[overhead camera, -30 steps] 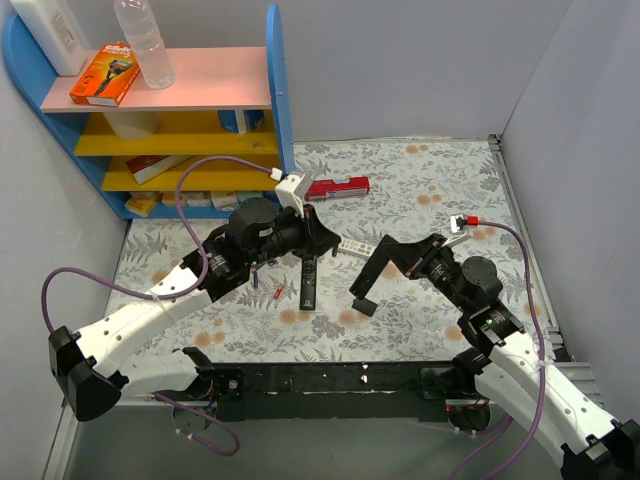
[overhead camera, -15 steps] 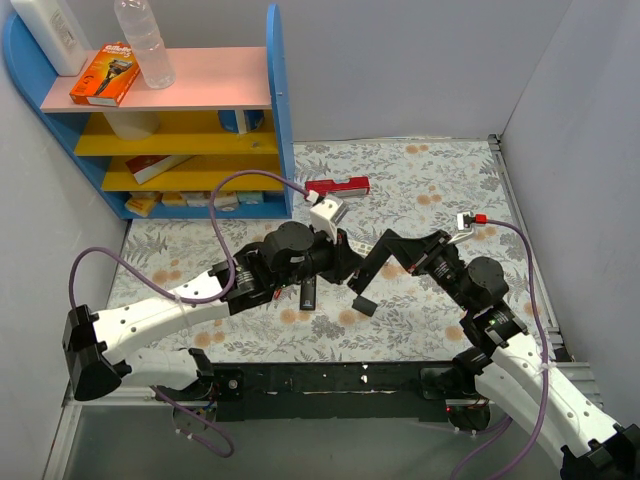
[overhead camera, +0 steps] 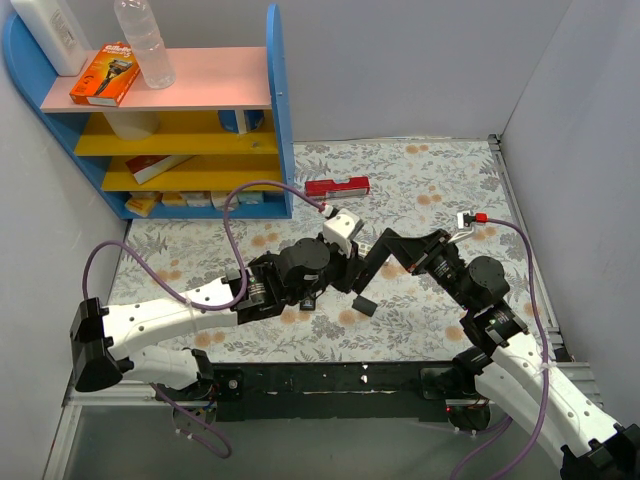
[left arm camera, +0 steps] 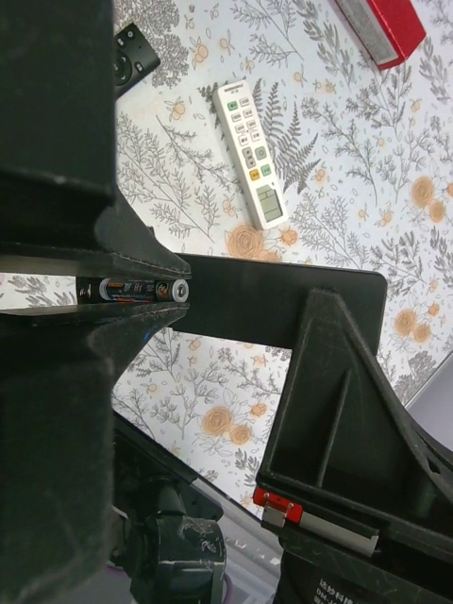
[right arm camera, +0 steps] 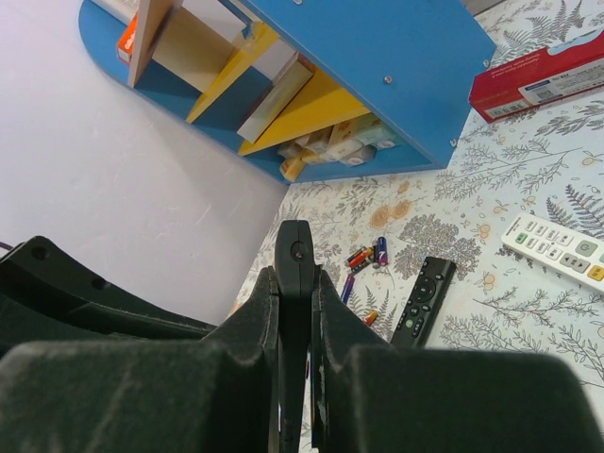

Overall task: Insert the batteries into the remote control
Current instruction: Load the battery into the remote control.

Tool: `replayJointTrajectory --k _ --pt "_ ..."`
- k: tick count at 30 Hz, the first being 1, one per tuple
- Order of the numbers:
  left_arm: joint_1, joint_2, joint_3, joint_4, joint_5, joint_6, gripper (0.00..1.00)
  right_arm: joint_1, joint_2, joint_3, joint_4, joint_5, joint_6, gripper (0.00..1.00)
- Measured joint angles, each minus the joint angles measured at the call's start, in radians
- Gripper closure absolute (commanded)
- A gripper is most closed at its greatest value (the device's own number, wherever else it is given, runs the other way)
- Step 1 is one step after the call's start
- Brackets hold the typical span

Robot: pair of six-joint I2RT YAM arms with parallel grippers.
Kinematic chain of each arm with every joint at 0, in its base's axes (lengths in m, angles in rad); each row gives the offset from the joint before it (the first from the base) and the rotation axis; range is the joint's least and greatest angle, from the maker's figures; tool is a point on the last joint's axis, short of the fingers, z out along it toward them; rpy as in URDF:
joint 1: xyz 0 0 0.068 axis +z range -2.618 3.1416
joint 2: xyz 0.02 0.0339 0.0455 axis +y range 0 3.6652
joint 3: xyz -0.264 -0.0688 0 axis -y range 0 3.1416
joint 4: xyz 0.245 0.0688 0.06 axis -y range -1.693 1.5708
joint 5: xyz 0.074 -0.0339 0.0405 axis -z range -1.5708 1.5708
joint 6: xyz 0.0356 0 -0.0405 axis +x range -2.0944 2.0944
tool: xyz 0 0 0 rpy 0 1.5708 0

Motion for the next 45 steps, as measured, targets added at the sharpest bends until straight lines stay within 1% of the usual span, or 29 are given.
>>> replayJointTrajectory --k 5,14,25,37,45 --pt "-0.012 0.006 -0.008 0.027 -0.035 0.023 1.00 0.000 0.000 0.000 0.000 -0.003 0.000 0.99" --pt "-0.038 0.048 -0.010 0.041 -0.056 0.056 1.00 0.000 -0.001 0.000 0.006 -0.003 0.005 0.99" --pt "-0.076 0.048 -0.024 0.048 -0.119 0.119 1.00 0.000 -0.004 0.000 0.012 -0.003 0.005 0.99" --pt "-0.084 0.050 -0.025 0.049 -0.176 0.167 1.00 0.000 -0.016 0.000 0.015 -0.002 0.007 0.99" --pt "-0.084 0.051 -0.041 0.052 -0.172 0.173 1.00 -0.001 -0.016 0.000 0.008 -0.002 0.004 0.99"
